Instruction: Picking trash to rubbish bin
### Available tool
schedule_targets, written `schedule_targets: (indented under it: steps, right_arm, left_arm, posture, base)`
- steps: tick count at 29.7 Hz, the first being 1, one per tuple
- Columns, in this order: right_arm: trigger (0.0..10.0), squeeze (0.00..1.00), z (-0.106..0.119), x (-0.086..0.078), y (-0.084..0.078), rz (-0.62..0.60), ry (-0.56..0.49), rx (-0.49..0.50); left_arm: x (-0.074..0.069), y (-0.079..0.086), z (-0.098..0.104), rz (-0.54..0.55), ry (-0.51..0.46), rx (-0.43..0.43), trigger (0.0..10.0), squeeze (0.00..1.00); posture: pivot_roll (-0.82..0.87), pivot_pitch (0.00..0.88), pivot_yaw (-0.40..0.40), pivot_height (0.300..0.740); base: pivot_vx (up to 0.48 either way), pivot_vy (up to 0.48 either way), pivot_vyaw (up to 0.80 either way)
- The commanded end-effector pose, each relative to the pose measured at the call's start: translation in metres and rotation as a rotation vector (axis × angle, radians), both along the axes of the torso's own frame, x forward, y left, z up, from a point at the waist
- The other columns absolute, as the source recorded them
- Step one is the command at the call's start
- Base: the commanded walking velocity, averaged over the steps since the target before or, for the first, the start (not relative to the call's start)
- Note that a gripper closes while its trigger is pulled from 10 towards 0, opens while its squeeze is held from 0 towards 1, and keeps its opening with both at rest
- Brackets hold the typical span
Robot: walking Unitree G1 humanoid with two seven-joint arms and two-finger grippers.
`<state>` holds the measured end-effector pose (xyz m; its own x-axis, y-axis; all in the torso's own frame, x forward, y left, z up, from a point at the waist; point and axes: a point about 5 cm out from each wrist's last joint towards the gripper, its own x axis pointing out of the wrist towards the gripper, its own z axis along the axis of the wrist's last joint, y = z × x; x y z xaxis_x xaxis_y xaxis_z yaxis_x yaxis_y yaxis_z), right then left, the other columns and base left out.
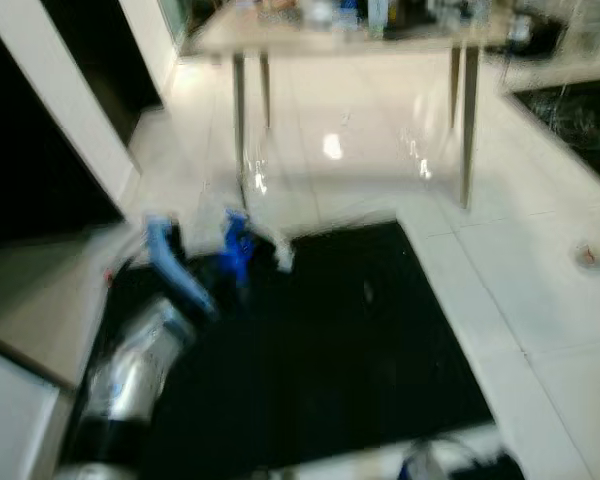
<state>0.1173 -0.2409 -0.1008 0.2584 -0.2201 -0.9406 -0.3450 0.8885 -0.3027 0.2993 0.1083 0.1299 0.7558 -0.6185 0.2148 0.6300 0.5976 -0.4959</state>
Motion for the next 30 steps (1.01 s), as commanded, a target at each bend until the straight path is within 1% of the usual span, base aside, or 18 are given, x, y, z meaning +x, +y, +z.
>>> schedule_targets:
  steps: [1, 4, 5, 11, 15, 30]
  right_arm:
    - [10.0, 0.0, -0.003, -0.005, 0.007, -0.007, 0.02, 0.021]
    - [10.0, 0.0, -0.003, -0.005, 0.008, -0.008, 0.019, 0.022]
    - [10.0, 0.0, -0.003, -0.005, 0.008, -0.007, 0.019, 0.024]
    - [10.0, 0.0, -0.004, -0.005, 0.009, -0.004, 0.021, 0.027]
    - [10.0, 0.0, -0.004, -0.006, 0.01, -0.023, 0.019, 0.044]
    - [10.0, 0.0, -0.005, -0.009, 0.008, -0.028, 0.025, 0.047]
  left_arm:
    - [0.0, 0.003, -0.001, 0.013, 0.005, -0.008, 10.0, 0.0]
    - [0.0, 0.004, -0.001, 0.016, 0.005, -0.018, 10.0, 0.0]
    - [0.0, 0.005, 0.0, 0.017, 0.005, -0.029, 10.0, 0.0]
    - [-0.003, 0.002, 0.002, -0.01, -0.014, -0.029, 10.0, 0.0]
    - [-0.004, 0.0, 0.003, -0.027, -0.023, -0.027, 10.0, 0.0]
    - [-0.007, -0.006, 0.002, -0.06, -0.035, -0.008, 10.0, 0.0]
  posture:
    - [-0.03, 0.02, 0.094, 0.74]
    - [-0.03, 0.022, 0.096, 0.74]
    - [-0.03, 0.022, 0.096, 0.74]
    - [-0.02, 0.021, 0.095, 0.74]
    - [-0.02, 0.021, 0.096, 0.74]
    - [-0.02, 0.024, 0.091, 0.74]
  base:
    - [-0.345, 0.0, 0.0]
    - [-0.29, 0.0, 0.0]
    - [0.0, 0.0, 0.0]
    - [0.0, 0.0, 0.0]
    - [0.0, 0.0, -0.77]
    - [0.0, 0.0, -0.78]
